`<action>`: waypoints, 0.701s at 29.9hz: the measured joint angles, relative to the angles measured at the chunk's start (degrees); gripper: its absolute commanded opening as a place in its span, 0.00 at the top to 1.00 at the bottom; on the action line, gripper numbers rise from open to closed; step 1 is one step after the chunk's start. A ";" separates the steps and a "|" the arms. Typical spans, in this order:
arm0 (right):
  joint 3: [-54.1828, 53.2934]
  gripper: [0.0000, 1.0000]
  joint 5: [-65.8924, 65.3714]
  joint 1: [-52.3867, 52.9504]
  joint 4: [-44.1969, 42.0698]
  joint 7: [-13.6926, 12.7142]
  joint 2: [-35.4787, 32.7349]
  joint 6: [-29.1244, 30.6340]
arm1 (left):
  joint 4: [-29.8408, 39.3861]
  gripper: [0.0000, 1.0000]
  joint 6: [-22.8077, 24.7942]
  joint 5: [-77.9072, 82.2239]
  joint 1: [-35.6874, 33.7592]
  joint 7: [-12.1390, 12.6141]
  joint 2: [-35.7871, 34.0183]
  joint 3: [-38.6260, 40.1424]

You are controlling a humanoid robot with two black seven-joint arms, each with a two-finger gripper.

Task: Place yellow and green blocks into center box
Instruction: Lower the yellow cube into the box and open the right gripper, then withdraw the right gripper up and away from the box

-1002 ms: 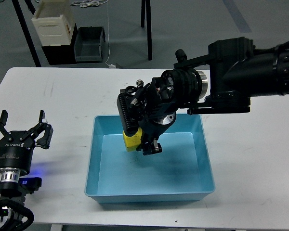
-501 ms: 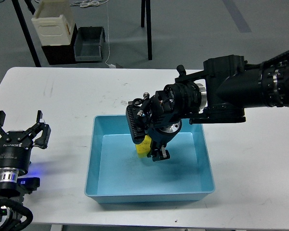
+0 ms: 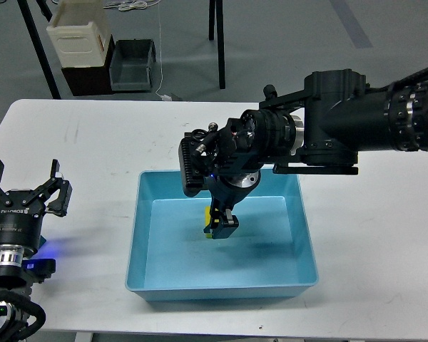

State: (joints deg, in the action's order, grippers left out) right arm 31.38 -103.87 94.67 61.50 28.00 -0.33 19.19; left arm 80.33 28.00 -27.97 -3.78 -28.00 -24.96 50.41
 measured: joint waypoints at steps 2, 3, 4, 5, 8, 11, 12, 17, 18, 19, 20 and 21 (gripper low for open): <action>-1.98 0.02 2.43 0.77 -0.15 0.00 -1.02 -0.18 | -0.11 0.00 0.00 0.17 -0.71 0.00 -1.30 0.09; -3.03 0.02 3.90 1.03 -0.17 0.00 -1.60 -0.25 | -0.31 0.00 0.00 0.21 -1.14 0.00 -2.01 0.09; -3.97 0.02 5.22 1.22 -0.27 0.00 -2.11 -0.31 | -0.66 0.00 0.00 0.24 -1.66 0.00 -2.89 0.09; -5.27 0.02 6.80 1.40 -0.65 0.00 -2.73 -0.45 | -1.15 0.00 0.00 0.25 -2.22 0.00 -3.79 0.09; -10.52 0.02 10.89 1.12 -3.72 0.00 -3.87 -1.03 | -3.13 0.00 0.00 0.28 -3.88 0.00 -6.46 0.09; -16.79 0.02 12.89 -0.45 -8.17 -0.01 -3.95 -1.31 | -5.14 0.00 0.00 0.29 -5.39 0.00 -9.41 -0.04; -19.35 0.02 13.30 -1.20 -9.76 -0.01 -3.82 -1.38 | -5.66 0.00 0.00 0.36 -5.80 0.00 -10.45 -0.19; -33.29 0.01 14.18 -5.20 -12.15 0.00 -3.18 -1.46 | -8.46 0.00 0.00 1.26 -7.76 0.00 -14.99 -0.59; -36.24 0.01 14.24 -5.99 -12.01 -0.01 -3.11 -1.46 | -9.04 0.00 0.00 2.09 -8.05 0.00 -15.60 -0.62; -38.77 0.01 14.27 -6.64 -11.68 -0.01 -3.05 -1.46 | -9.38 0.00 0.00 3.20 -8.21 0.00 -16.12 -0.64; -40.51 0.01 14.29 -7.05 -11.21 -0.01 -3.01 -1.46 | -9.61 0.00 0.00 4.91 -8.37 0.00 -16.73 -0.66; -42.02 0.01 14.32 -7.41 -10.52 0.00 -3.04 -1.46 | -9.73 0.00 0.00 7.19 -8.55 0.00 -17.38 -0.66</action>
State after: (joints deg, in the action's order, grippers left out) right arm -10.64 -89.55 87.26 50.98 28.00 -3.36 17.72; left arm 70.60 28.00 -20.78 -12.33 -28.00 -42.35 49.75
